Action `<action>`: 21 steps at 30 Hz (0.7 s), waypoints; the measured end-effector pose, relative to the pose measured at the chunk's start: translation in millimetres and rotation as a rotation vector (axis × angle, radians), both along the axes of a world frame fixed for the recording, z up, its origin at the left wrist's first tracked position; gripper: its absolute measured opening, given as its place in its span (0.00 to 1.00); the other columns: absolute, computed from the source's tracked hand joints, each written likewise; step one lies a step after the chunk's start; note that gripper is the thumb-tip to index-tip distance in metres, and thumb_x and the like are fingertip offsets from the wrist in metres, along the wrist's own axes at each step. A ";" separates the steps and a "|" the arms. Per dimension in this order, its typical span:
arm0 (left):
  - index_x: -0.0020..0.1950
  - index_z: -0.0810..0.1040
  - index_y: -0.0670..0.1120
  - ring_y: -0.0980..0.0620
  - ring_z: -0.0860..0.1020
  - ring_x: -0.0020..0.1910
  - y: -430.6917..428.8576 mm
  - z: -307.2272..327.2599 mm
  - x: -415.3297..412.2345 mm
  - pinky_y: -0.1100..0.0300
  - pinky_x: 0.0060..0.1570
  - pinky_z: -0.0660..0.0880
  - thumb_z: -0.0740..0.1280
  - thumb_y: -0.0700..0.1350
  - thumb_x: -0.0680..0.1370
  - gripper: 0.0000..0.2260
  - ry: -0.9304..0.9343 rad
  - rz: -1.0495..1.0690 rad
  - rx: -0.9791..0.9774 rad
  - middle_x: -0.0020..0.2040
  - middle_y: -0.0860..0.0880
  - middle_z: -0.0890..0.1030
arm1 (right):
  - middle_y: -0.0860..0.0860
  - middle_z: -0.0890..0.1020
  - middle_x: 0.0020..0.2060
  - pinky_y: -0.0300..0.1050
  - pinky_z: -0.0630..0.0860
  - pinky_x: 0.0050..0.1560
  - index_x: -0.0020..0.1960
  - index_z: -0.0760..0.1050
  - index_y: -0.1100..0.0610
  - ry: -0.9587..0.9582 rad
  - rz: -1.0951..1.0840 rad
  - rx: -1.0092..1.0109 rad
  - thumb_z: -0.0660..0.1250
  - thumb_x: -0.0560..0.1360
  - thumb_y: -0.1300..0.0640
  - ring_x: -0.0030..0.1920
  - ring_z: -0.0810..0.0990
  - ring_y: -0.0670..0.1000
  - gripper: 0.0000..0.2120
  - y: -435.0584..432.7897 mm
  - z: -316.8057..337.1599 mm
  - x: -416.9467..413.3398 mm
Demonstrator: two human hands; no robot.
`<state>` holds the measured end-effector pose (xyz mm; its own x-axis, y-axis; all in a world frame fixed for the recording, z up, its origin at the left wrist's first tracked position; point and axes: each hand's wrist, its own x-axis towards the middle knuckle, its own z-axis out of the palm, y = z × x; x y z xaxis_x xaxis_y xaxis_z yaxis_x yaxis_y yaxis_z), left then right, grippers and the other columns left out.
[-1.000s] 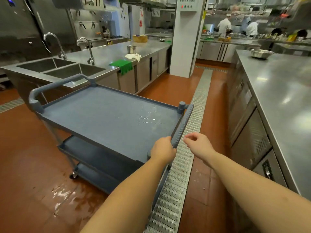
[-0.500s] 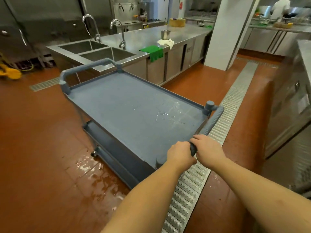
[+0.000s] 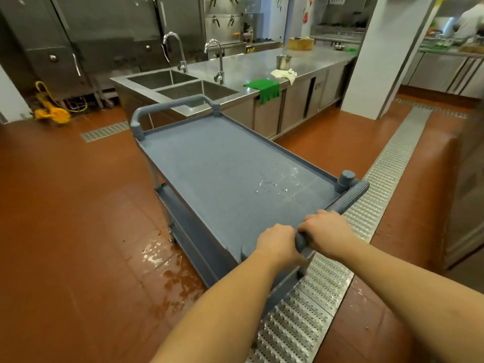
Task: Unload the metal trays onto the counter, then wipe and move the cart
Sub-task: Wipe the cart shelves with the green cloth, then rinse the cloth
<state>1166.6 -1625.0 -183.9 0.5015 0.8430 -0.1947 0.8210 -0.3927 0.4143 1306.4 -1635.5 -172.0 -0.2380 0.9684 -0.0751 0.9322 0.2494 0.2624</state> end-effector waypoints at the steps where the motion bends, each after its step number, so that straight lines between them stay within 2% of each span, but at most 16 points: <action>1: 0.49 0.78 0.45 0.42 0.79 0.44 2.7 0.6 -11.5 0.56 0.38 0.71 0.71 0.50 0.70 0.12 0.005 0.010 0.006 0.43 0.45 0.79 | 0.46 0.80 0.49 0.45 0.64 0.43 0.52 0.78 0.48 0.009 0.004 -0.003 0.61 0.75 0.53 0.52 0.75 0.53 0.09 2.7 1.9 -11.3; 6: 0.49 0.80 0.47 0.42 0.80 0.47 19.1 1.7 -71.6 0.56 0.40 0.72 0.72 0.51 0.69 0.13 0.109 0.049 0.037 0.45 0.45 0.80 | 0.47 0.79 0.51 0.46 0.69 0.47 0.52 0.77 0.49 0.076 0.059 -0.041 0.63 0.75 0.50 0.53 0.74 0.54 0.08 17.2 4.2 -70.6; 9: 0.48 0.81 0.48 0.43 0.79 0.43 26.4 -1.1 -119.6 0.57 0.37 0.71 0.71 0.50 0.69 0.10 0.136 0.111 0.035 0.39 0.47 0.77 | 0.49 0.78 0.52 0.47 0.68 0.46 0.53 0.77 0.49 0.123 0.101 -0.046 0.63 0.75 0.51 0.55 0.72 0.54 0.08 24.8 1.7 -115.5; 11: 0.43 0.79 0.49 0.44 0.78 0.41 29.5 -6.1 -152.5 0.58 0.36 0.69 0.70 0.50 0.71 0.06 0.127 0.166 0.049 0.37 0.48 0.75 | 0.50 0.76 0.53 0.47 0.65 0.45 0.54 0.77 0.51 0.146 0.121 -0.043 0.64 0.75 0.51 0.57 0.71 0.55 0.09 28.2 0.5 -146.5; 14: 0.36 0.73 0.50 0.43 0.78 0.41 30.0 -12.2 -198.5 0.57 0.35 0.68 0.70 0.54 0.71 0.10 0.119 0.243 0.077 0.35 0.48 0.75 | 0.51 0.76 0.54 0.47 0.63 0.44 0.56 0.76 0.51 0.174 0.161 -0.018 0.65 0.75 0.48 0.58 0.70 0.56 0.12 30.5 -3.7 -190.6; 18: 0.41 0.76 0.48 0.44 0.78 0.43 23.8 -21.6 -251.2 0.53 0.37 0.74 0.67 0.46 0.70 0.03 0.073 0.331 0.087 0.40 0.48 0.79 | 0.51 0.75 0.55 0.48 0.65 0.47 0.59 0.74 0.51 0.249 0.180 0.005 0.64 0.76 0.46 0.58 0.69 0.56 0.15 29.7 -12.0 -240.1; 21: 0.46 0.77 0.49 0.44 0.78 0.44 16.7 -27.8 -283.9 0.54 0.36 0.72 0.65 0.44 0.69 0.06 0.033 0.393 0.132 0.43 0.47 0.79 | 0.50 0.75 0.56 0.49 0.66 0.50 0.59 0.72 0.52 0.290 0.218 0.040 0.62 0.77 0.47 0.58 0.69 0.56 0.14 28.7 -20.5 -263.9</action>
